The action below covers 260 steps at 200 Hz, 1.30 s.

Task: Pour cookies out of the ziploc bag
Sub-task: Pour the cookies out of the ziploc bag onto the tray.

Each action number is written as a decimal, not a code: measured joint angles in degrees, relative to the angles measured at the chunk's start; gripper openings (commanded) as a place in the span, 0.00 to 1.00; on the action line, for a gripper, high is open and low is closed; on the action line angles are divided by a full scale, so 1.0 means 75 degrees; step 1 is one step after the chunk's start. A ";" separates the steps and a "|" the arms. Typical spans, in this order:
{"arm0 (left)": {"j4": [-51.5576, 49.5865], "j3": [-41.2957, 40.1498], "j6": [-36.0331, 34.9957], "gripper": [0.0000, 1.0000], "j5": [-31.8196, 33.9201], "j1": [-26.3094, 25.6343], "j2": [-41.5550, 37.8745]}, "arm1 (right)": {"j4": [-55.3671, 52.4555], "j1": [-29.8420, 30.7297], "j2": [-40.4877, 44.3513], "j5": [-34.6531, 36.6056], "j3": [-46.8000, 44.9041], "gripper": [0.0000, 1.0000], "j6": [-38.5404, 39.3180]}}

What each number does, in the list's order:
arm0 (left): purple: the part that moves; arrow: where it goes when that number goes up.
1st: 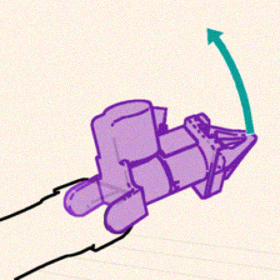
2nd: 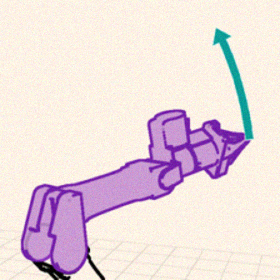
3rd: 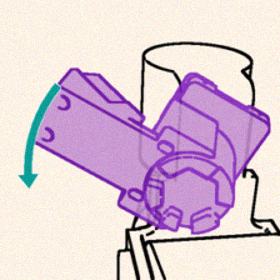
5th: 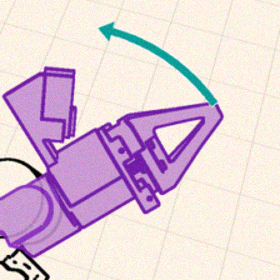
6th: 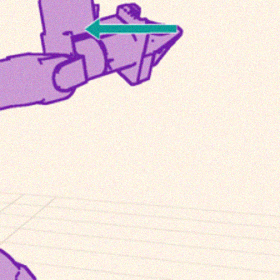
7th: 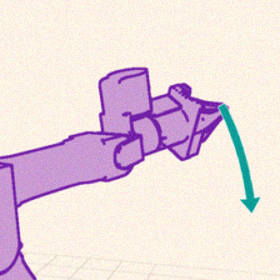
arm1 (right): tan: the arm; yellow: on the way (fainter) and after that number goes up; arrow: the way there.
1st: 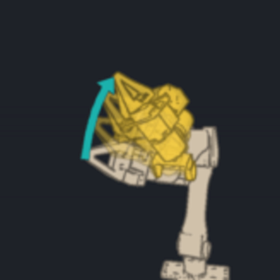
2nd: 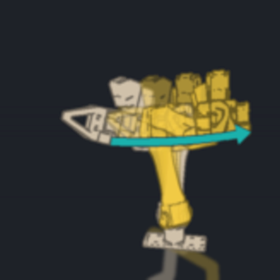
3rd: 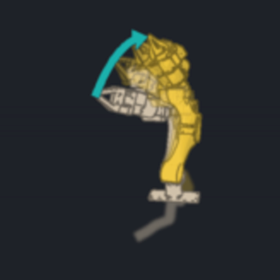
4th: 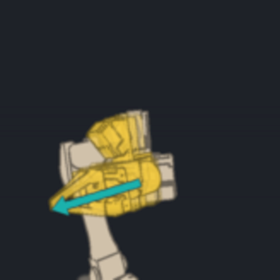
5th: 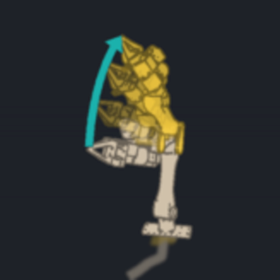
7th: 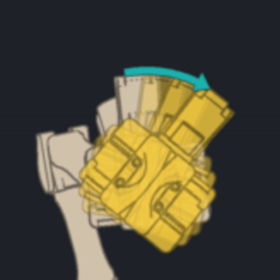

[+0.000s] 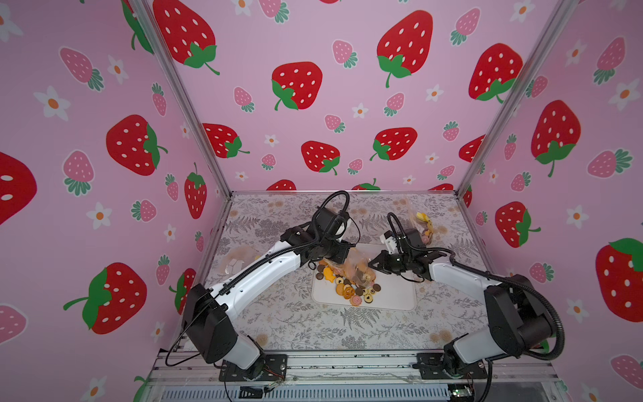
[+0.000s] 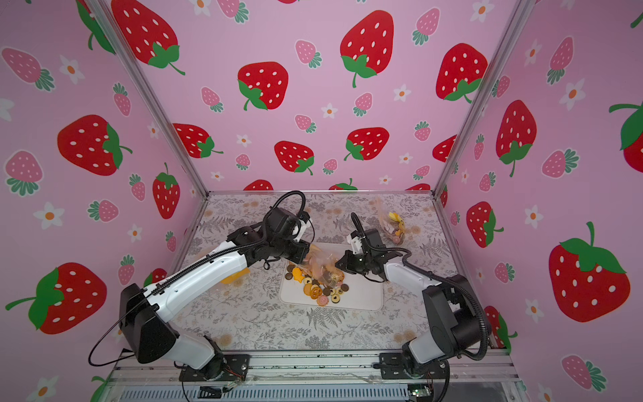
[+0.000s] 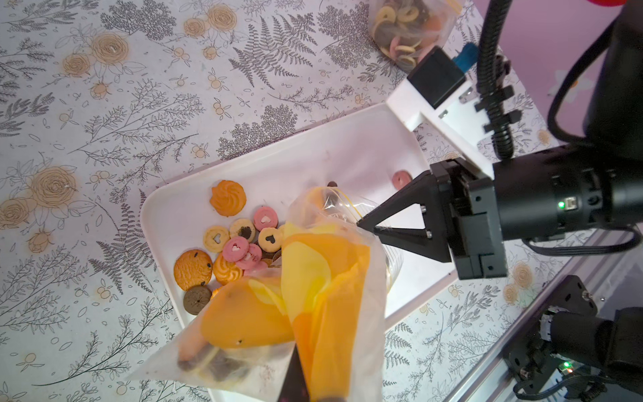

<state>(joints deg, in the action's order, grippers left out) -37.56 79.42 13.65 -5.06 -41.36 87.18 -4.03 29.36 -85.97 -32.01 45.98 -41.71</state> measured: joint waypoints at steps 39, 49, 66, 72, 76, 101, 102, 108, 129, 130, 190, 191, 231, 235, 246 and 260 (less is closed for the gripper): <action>-0.0047 0.0356 -0.0012 0.00 -0.0017 -0.0096 0.0187 | -0.0009 -0.0140 0.0154 0.0009 -0.0146 0.00 -0.0003; -0.0058 0.0460 -0.0023 0.00 -0.0017 -0.0128 0.0224 | -0.0006 -0.0152 0.0224 0.0012 -0.0189 0.00 -0.0003; -0.0067 0.0644 -0.0032 0.00 -0.0017 -0.0201 0.0315 | -0.0009 -0.0172 0.0373 0.0020 -0.0256 0.00 -0.0003; -0.0067 0.0699 -0.0038 0.00 -0.0017 -0.0227 0.0350 | -0.0015 -0.0189 0.0417 0.0032 -0.0274 0.00 -0.0006; -0.0067 0.0731 -0.0041 0.00 -0.0015 -0.0239 0.0370 | -0.0012 -0.0201 0.0443 0.0041 -0.0286 0.00 -0.0006; -0.0070 0.0860 -0.0050 0.00 -0.0017 -0.0300 0.0481 | -0.0020 -0.0300 0.0539 0.0058 -0.0361 0.00 -0.0009; -0.0070 0.0860 -0.0047 0.00 -0.0017 -0.0300 0.0484 | -0.0023 -0.0306 0.0545 0.0058 -0.0364 0.00 -0.0009; -0.0073 0.0874 -0.0047 0.00 -0.0017 -0.0312 0.0501 | -0.0020 -0.0321 0.0568 0.0064 -0.0385 0.00 -0.0012; -0.0096 0.0950 -0.0047 0.00 -0.0017 -0.0341 0.0574 | -0.0061 -0.0399 0.0720 0.0079 -0.0487 0.00 -0.0023; -0.0096 0.0953 -0.0047 0.00 -0.0017 -0.0344 0.0577 | -0.0064 -0.0402 0.0726 0.0082 -0.0490 0.00 -0.0023; -0.0216 0.1524 -0.0047 0.00 -0.0061 -0.0522 0.0924 | -0.0329 -0.0775 0.1279 0.0087 -0.0670 0.00 -0.0003; -0.0221 0.1547 -0.0047 0.00 -0.0064 -0.0530 0.0938 | -0.0329 -0.0787 0.1288 0.0085 -0.0676 0.00 -0.0003; -0.0248 0.1941 -0.0055 0.00 -0.0134 -0.0729 0.1378 | -0.0417 -0.0994 0.1489 0.0085 -0.0968 0.00 0.0003; -0.0259 0.1958 -0.0052 0.00 -0.0137 -0.0740 0.1405 | -0.0425 -0.1005 0.1489 0.0082 -0.0988 0.00 0.0003; -0.0280 0.1990 -0.0052 0.00 -0.0146 -0.0766 0.1472 | -0.0452 -0.1026 0.1492 0.0079 -0.1035 0.00 0.0003; -0.0309 0.2017 -0.0052 0.00 -0.0154 -0.0787 0.1527 | -0.0493 -0.1049 0.1510 0.0079 -0.1075 0.00 0.0000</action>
<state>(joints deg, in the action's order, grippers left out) -39.88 94.54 13.26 -6.22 -47.27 98.63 -7.73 21.50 -74.65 -31.42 37.91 -41.71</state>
